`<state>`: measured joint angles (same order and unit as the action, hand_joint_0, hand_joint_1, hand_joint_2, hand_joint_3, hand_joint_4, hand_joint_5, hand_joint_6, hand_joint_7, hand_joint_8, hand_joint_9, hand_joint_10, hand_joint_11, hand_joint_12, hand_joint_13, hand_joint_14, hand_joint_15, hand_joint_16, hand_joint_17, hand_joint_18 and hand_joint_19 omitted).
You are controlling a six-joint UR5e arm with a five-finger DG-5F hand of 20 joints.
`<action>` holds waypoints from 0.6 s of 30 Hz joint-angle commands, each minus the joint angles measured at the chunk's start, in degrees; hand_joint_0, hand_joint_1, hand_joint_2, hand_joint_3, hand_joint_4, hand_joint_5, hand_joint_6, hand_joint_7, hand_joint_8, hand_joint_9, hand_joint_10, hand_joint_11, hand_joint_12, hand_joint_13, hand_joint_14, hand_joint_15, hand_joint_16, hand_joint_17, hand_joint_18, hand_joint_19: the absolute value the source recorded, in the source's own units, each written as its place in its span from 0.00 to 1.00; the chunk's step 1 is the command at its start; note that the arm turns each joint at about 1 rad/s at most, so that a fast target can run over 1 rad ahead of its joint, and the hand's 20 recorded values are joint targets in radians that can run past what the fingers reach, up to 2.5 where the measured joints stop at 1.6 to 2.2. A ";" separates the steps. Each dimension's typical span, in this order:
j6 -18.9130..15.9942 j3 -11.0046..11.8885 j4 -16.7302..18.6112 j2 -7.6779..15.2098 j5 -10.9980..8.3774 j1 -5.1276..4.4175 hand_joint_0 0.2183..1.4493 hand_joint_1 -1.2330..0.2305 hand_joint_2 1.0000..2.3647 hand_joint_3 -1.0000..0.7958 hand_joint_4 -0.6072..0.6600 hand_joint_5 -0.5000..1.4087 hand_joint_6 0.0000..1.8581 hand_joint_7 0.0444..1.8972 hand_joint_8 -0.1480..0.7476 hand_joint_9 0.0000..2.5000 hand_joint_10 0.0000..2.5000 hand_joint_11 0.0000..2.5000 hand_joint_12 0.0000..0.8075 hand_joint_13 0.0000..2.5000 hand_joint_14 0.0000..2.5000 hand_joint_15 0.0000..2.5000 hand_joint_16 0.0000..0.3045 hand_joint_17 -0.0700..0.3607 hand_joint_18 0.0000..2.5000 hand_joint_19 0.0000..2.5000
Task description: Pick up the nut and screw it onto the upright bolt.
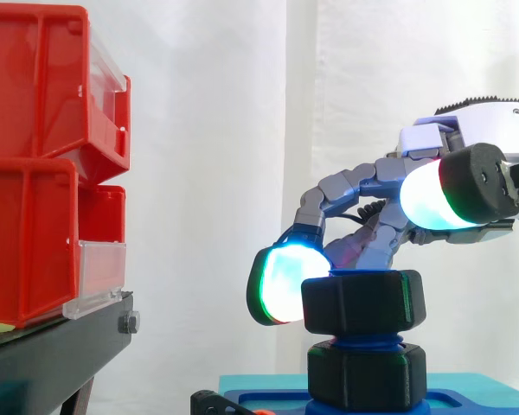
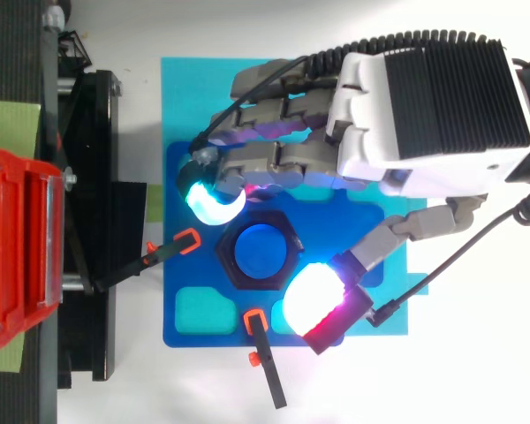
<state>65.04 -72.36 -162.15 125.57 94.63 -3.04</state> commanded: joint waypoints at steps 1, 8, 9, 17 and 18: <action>-0.01 0.02 -0.09 -0.07 0.03 0.14 0.22 0.60 0.00 0.28 0.55 0.27 0.27 0.52 0.40 0.43 0.00 0.02 0.37 0.24 0.00 0.02 0.15 0.40 0.14 0.10; -0.01 0.02 -0.27 -0.07 0.38 0.32 0.23 0.59 0.00 0.28 0.47 0.29 0.27 0.60 0.38 0.51 0.00 0.03 0.35 0.29 0.00 0.03 0.14 0.38 0.19 0.11; -0.01 0.02 -0.36 -0.07 0.46 0.41 0.23 0.59 0.00 0.28 0.46 0.30 0.27 0.62 0.37 0.54 0.00 0.03 0.34 0.31 0.00 0.03 0.14 0.38 0.21 0.12; -0.01 0.02 -0.44 -0.07 0.55 0.49 0.22 0.61 0.00 0.28 0.42 0.32 0.27 0.67 0.22 0.74 0.00 0.07 0.23 0.46 0.00 0.06 0.12 0.36 0.37 0.18; -0.01 0.02 -0.44 -0.07 0.55 0.41 0.22 0.61 0.00 0.28 0.42 0.32 0.27 0.67 0.21 0.75 0.00 0.07 0.23 0.46 0.00 0.05 0.12 0.36 0.38 0.19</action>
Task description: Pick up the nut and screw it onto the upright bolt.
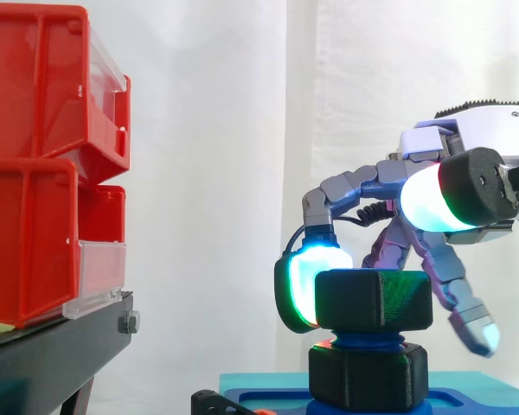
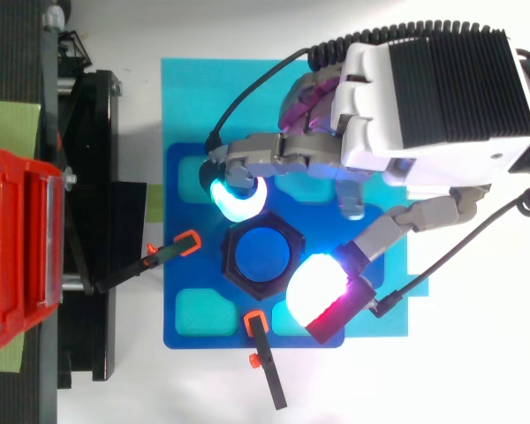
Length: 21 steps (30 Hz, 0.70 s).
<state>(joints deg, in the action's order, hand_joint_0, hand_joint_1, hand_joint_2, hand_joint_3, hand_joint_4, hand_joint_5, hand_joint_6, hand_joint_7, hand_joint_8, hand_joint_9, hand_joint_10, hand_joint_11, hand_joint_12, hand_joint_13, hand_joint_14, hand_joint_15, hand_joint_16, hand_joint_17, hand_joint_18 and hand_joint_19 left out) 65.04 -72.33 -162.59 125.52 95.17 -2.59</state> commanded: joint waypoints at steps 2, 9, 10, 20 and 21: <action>0.00 0.00 -0.01 -0.01 0.01 0.04 0.22 0.61 0.00 0.28 0.42 0.32 0.27 0.67 0.20 0.76 0.00 0.08 0.22 0.48 0.00 0.06 0.12 0.36 0.40 0.19; 0.09 0.09 -0.01 -0.10 0.19 0.12 0.22 0.61 0.00 0.28 0.43 0.32 0.27 0.69 0.21 0.78 0.00 0.09 0.21 0.54 0.00 0.08 0.12 0.35 0.45 0.21; 0.09 0.09 -0.01 -0.10 0.28 0.30 0.22 0.60 0.00 0.28 0.43 0.32 0.27 0.69 0.22 0.79 0.00 0.09 0.21 0.54 0.00 0.08 0.11 0.34 0.46 0.21; 0.26 0.09 -2.12 -1.24 1.16 1.18 0.22 0.61 0.00 0.28 0.42 0.32 0.27 0.74 0.29 0.80 0.00 0.12 0.22 0.59 0.00 0.11 0.11 0.34 0.49 0.24; 0.26 0.09 -2.29 -1.42 1.16 1.18 0.22 0.60 0.00 0.28 0.42 0.33 0.27 0.75 0.28 0.81 0.01 0.13 0.21 0.60 0.00 0.12 0.11 0.34 0.49 0.24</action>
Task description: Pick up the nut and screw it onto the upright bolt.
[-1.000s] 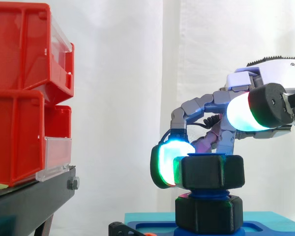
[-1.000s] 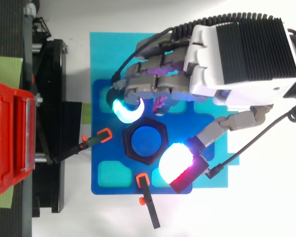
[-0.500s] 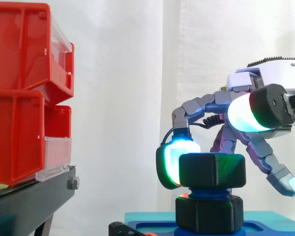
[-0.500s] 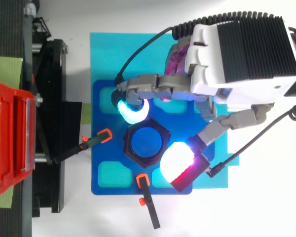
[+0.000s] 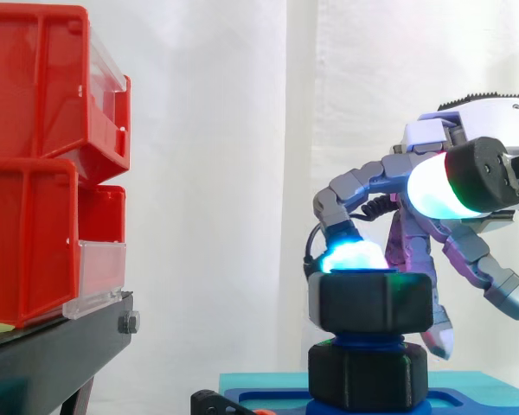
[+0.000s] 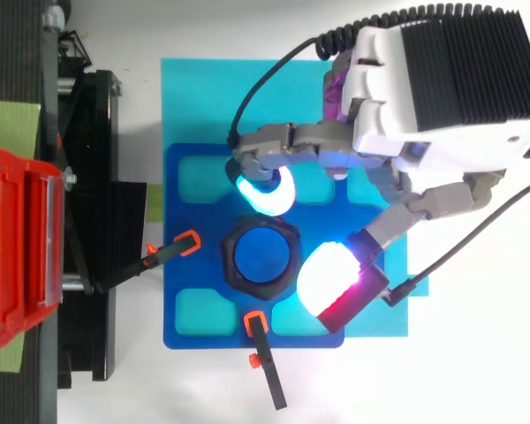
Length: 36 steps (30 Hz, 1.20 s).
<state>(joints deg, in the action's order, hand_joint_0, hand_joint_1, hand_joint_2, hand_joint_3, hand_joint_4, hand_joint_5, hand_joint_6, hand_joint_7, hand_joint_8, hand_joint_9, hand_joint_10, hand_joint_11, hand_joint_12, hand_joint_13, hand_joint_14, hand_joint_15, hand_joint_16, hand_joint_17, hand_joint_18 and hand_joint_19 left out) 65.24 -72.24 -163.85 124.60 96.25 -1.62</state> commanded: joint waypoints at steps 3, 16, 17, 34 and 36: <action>0.24 0.00 -1.65 -0.59 0.08 0.21 0.24 0.58 0.00 0.28 0.42 0.32 0.28 0.73 0.25 0.82 0.01 0.14 0.20 0.61 0.01 0.13 0.11 0.33 0.48 0.26; 0.41 1.40 -3.06 -1.73 0.17 0.74 0.22 0.61 0.00 0.28 0.45 0.32 0.28 0.74 0.29 0.81 0.01 0.15 0.24 0.61 0.01 0.14 0.12 0.36 0.49 0.28; 0.41 2.02 -3.23 -1.73 0.26 0.83 0.22 0.61 0.00 0.28 0.46 0.32 0.27 0.73 0.32 0.80 0.01 0.15 0.24 0.58 0.01 0.14 0.13 0.36 0.48 0.28; 0.32 4.39 0.19 -0.50 0.96 0.21 0.18 0.62 0.00 0.28 0.53 0.17 0.27 0.31 0.39 0.24 0.00 0.00 0.43 0.12 0.00 0.00 0.18 0.45 0.02 0.08; 0.24 4.39 0.19 0.47 0.78 -0.05 0.18 0.63 0.00 0.28 0.51 0.16 0.27 0.30 0.39 0.18 0.00 0.00 0.43 0.06 0.00 0.00 0.17 0.43 0.00 0.01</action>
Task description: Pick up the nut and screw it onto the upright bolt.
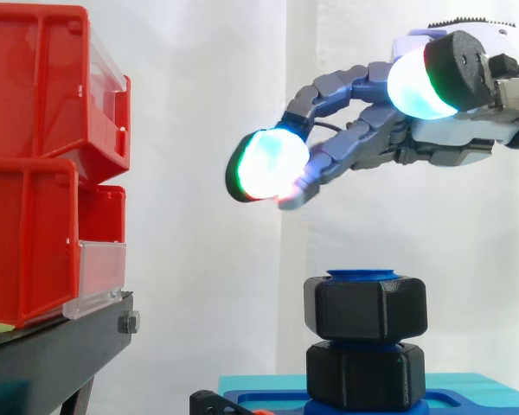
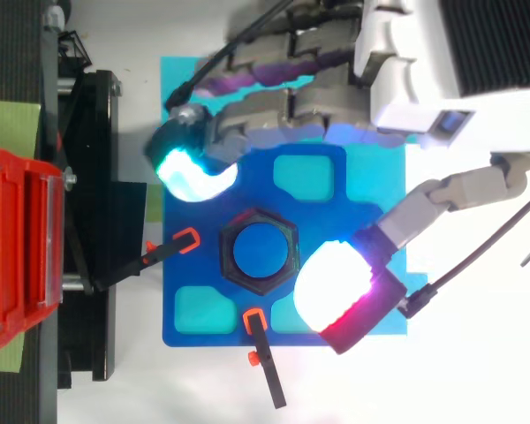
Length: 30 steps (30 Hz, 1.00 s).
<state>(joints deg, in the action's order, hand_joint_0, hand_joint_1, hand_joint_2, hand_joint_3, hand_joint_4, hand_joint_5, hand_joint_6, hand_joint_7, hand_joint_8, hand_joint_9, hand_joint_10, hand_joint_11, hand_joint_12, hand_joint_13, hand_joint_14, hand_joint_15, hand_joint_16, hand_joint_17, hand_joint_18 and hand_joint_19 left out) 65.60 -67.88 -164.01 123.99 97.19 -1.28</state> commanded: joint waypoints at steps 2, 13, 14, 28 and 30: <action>-0.21 0.03 0.44 1.34 -0.16 -0.48 0.18 0.63 0.00 0.28 0.51 0.16 0.27 0.28 0.37 0.15 0.00 0.00 0.42 0.03 0.00 0.00 0.17 0.43 0.00 0.00; -0.91 -0.59 1.50 2.66 0.02 -0.92 0.17 0.65 0.00 0.28 0.49 0.15 0.27 0.28 0.34 0.08 0.00 0.00 0.42 0.00 0.00 0.00 0.17 0.43 0.00 0.00; -0.91 -0.76 1.50 2.75 0.02 -1.01 0.17 0.66 0.00 0.28 0.49 0.15 0.27 0.27 0.34 0.08 0.00 0.00 0.42 0.00 0.00 0.00 0.17 0.43 0.00 0.00; -0.91 -2.17 2.82 2.66 0.02 -1.09 0.17 0.66 0.00 0.28 0.52 0.16 0.27 0.31 0.34 0.08 0.00 0.00 0.42 0.00 0.00 0.00 0.17 0.44 0.00 0.00; -0.91 -2.17 2.64 2.75 0.02 -1.09 0.17 0.65 0.00 0.28 0.52 0.16 0.27 0.32 0.35 0.09 0.00 0.00 0.42 0.00 0.00 0.00 0.17 0.44 0.00 0.00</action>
<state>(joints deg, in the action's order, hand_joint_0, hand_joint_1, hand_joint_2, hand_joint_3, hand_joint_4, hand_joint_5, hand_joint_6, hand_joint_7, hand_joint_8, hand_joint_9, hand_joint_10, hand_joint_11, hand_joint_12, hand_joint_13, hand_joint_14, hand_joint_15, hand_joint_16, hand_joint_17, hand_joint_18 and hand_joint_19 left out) 64.69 -70.02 -161.17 126.70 97.22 -2.37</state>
